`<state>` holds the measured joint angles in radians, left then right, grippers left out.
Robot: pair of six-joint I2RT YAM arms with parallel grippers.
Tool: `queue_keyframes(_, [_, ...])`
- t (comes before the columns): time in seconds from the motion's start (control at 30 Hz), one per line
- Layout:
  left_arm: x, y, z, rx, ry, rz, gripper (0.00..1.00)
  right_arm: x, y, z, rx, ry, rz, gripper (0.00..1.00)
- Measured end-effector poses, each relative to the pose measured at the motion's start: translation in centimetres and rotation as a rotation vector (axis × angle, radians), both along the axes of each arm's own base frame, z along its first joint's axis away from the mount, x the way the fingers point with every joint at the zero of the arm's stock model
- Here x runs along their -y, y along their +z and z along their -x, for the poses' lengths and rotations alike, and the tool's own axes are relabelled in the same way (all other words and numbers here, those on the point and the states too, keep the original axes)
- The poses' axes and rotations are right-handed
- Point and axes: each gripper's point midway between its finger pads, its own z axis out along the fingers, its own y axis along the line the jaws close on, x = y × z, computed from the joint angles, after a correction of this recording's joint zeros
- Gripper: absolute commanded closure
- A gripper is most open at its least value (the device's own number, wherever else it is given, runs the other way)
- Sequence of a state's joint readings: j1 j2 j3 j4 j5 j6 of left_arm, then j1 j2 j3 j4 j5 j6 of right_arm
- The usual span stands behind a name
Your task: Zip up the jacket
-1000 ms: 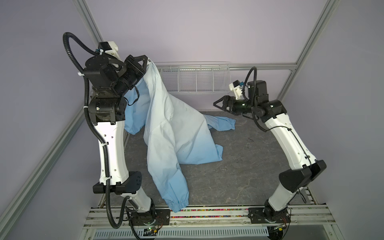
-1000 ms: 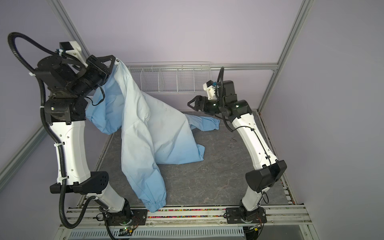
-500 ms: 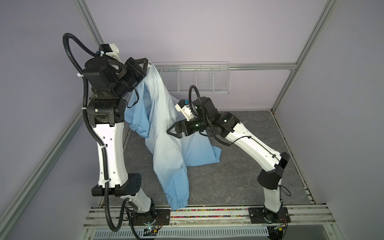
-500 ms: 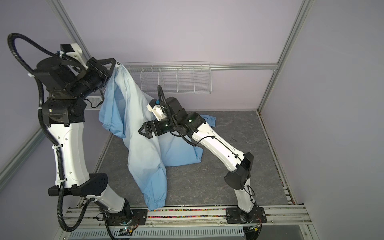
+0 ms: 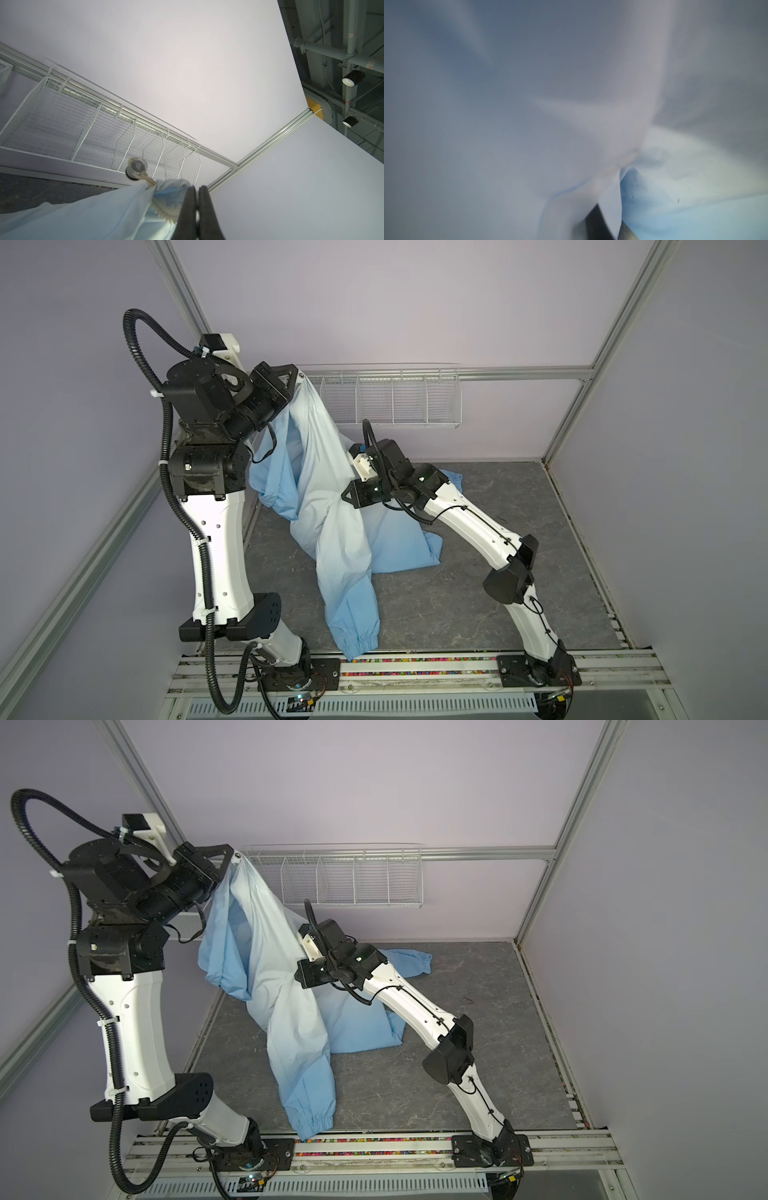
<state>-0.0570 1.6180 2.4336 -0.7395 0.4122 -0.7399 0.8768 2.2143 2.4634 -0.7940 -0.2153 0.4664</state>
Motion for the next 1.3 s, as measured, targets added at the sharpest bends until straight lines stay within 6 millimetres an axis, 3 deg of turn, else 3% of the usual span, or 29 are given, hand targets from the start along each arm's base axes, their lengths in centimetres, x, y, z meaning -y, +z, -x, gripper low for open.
queue_keyframes(0.13, [-0.2,-1.2,-0.1,-0.027,0.018,-0.044,1.0,4.9,0.0,-2.1,-0.014,-0.099,0.041,0.93])
queue_keyframes(0.3, [0.0,-3.9,-0.6,-0.087,0.036,-0.12,1.0,14.8,4.4,-5.2,0.02,-0.282,0.019,0.93])
queue_keyframes(0.5, [4.6,-6.3,0.3,-0.12,-0.054,-0.249,1.0,26.4,10.9,-7.3,0.123,-0.485,-0.037,0.93])
queue_keyframes(0.63, [7.3,-7.1,1.0,-0.118,-0.115,-0.318,1.0,31.0,13.3,-6.8,0.159,-0.544,-0.059,0.93])
queue_keyframes(0.77, [9.1,-7.5,2.0,-0.112,-0.164,-0.36,1.0,34.0,15.1,-5.9,0.189,-0.566,-0.088,0.93])
queue_keyframes(0.87, [9.9,-6.8,3.0,-0.088,-0.193,-0.369,1.0,35.1,16.4,-5.2,0.211,-0.555,-0.119,0.93])
queue_keyframes(1.0, [10.7,-5.4,4.5,-0.041,-0.218,-0.363,1.0,35.9,18.2,-4.5,0.241,-0.535,-0.169,0.93])
queue_keyframes(1.1, [10.5,-5.0,5.0,-0.031,-0.21,-0.36,1.0,35.4,19.2,-4.7,0.239,-0.496,-0.216,0.93])
queue_keyframes(1.2, [10.0,-6.2,5.0,-0.07,-0.187,-0.369,1.0,34.1,18.5,-7.0,0.198,-0.45,-0.239,0.93])
queue_keyframes(1.3, [9.7,-9.0,4.1,-0.156,-0.159,-0.388,1.0,32.5,15.0,-10.6,0.114,-0.426,-0.207,0.93])
